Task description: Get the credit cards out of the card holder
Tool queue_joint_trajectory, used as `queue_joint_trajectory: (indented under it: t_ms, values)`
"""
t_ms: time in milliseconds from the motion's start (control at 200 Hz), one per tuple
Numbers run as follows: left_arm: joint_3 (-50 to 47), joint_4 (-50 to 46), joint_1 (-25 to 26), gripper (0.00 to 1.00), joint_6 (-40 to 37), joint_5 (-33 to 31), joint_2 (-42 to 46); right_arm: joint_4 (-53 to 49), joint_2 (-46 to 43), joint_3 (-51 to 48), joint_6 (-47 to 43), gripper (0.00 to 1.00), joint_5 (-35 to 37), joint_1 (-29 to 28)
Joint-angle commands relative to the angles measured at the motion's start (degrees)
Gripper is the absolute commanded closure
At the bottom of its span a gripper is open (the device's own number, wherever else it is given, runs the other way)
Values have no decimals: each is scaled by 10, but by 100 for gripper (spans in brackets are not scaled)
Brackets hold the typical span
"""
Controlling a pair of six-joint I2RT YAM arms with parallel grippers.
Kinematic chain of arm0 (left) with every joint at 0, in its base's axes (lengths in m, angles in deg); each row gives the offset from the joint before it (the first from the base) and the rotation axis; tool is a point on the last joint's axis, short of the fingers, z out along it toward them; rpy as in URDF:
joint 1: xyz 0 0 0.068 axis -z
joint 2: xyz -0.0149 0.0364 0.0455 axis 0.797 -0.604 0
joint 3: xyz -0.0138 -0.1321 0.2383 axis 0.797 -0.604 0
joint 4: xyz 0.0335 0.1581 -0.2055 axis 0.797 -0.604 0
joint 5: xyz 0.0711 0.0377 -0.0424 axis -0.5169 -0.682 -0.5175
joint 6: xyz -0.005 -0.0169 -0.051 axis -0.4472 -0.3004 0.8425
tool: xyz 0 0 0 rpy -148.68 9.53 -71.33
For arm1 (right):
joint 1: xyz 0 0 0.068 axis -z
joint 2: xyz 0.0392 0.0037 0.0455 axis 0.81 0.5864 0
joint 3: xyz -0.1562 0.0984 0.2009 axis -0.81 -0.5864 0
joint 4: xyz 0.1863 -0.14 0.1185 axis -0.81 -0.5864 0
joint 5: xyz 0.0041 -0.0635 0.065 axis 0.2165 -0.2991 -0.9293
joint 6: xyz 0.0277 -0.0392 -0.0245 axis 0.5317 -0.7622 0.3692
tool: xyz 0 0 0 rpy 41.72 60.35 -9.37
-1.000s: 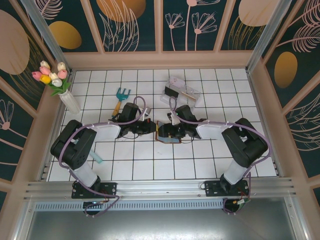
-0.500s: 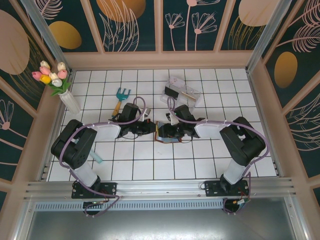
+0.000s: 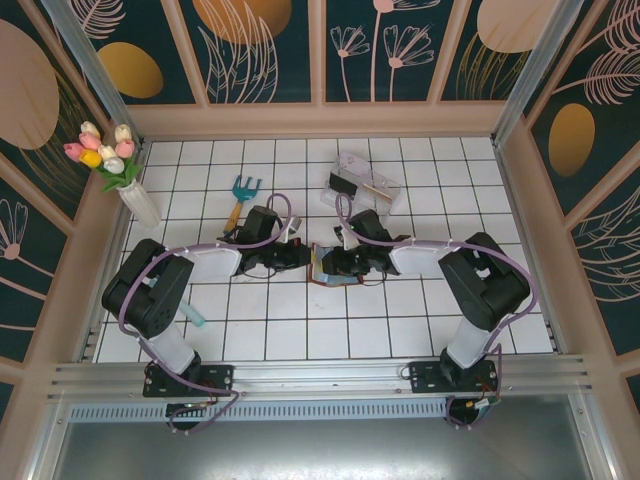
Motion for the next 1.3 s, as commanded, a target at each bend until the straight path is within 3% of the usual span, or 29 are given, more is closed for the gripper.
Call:
queue_joint_trajectory:
  t_ms: [0, 95, 155, 330, 460, 641, 711, 786, 881, 1036, 1296]
  values:
    - [23, -23, -4, 100, -23, -11, -2, -22, -21, 4, -8, 63, 9, 1]
    - [43, -81, -9, 100, -62, -33, 1, -33, -53, 13, -1, 53, 25, 1]
    - [66, -140, -15, 94, -96, -67, -1, -42, -75, 18, 2, 49, 36, 3]
    - [98, -191, -24, 68, -121, -79, 3, -62, -150, 19, 21, 45, 93, 28]
    - [121, -222, -32, 46, -118, -118, 24, -81, -221, 10, 33, 42, 180, 54]
    - [149, -281, -64, 32, -105, -233, 73, -107, -311, 17, 8, 36, 336, 116]
    - [157, -300, -74, 27, -106, -311, 104, -113, -330, 30, -31, 36, 379, 134]
    - [158, -305, -80, 15, -119, -409, 141, -123, -342, 45, -71, 33, 430, 153]
    - [145, -284, -87, 2, -146, -514, 191, -115, -355, 48, -104, 17, 489, 175]
    - [83, -199, -91, 2, -165, -662, 266, -58, -370, 22, -134, 1, 538, 211]
    - [-58, 11, -114, 2, -192, -806, 327, 63, -361, -78, -128, 1, 554, 294]
